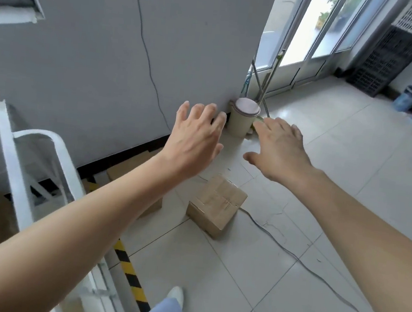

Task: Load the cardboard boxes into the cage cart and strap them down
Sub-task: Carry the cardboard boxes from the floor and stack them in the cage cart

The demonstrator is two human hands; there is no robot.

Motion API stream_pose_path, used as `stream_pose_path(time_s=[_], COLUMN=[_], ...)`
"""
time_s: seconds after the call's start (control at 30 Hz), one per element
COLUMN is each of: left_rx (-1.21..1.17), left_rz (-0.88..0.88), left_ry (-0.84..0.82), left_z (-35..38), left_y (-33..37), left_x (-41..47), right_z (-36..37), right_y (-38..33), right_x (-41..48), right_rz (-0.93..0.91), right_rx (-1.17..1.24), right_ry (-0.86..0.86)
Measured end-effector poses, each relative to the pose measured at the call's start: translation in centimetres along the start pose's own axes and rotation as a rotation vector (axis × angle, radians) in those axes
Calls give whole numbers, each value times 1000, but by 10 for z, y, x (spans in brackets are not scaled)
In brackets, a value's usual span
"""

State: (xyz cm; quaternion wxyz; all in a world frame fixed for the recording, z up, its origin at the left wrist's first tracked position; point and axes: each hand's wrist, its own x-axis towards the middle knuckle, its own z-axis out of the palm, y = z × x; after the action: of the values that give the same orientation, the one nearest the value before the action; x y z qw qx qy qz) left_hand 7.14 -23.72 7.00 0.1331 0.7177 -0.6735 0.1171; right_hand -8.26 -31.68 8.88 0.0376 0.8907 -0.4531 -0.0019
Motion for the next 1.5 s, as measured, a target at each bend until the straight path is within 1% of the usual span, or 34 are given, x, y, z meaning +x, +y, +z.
stream_pose_path(time_s=[0.13,0.2,0.37,0.5,0.6,0.73,0.83,1.0,1.1,1.17,1.33,1.43,1.5], left_rx=[-8,-8,-28,-74,-144,-242,-298,-293,-299,-322,-460,-521,-570], left_rz=[-33,-64,-212,-400,-600,-843,-981,-1118,-1188,-1252,-1426,-1500,-1566], left_ry=[-87,-99,-181,-254,-309,-376,-445,-584,-633,-648,-640,-594,-527], left_z=[21,33,74,125,170,240,297,385,448,495,617,682,719], left_y=[0,-2,-4,14,42,80,100,112,109,108,104,98,92], left_x=[42,57,88,111,130,154,158,140,120,103,62,45,38], right_z=[13,22,61,105,143,197,244,337,407,457,586,657,697], right_y=[29,40,64,99,133,182,209,224,229,230,236,237,234], right_x=[46,69,127,174,207,244,266,292,301,304,314,319,323], right_rz=[-14,-35,-142,-238,-307,-395,-430,-377,-331,-283,-105,-51,-34], right_rx=[13,33,54,76,95,109,128,181,202,262,379,393,410], right_ry=[-34,-53,-129,-198,-285,-391,-471,-609,-656,-702,-768,-781,-776])
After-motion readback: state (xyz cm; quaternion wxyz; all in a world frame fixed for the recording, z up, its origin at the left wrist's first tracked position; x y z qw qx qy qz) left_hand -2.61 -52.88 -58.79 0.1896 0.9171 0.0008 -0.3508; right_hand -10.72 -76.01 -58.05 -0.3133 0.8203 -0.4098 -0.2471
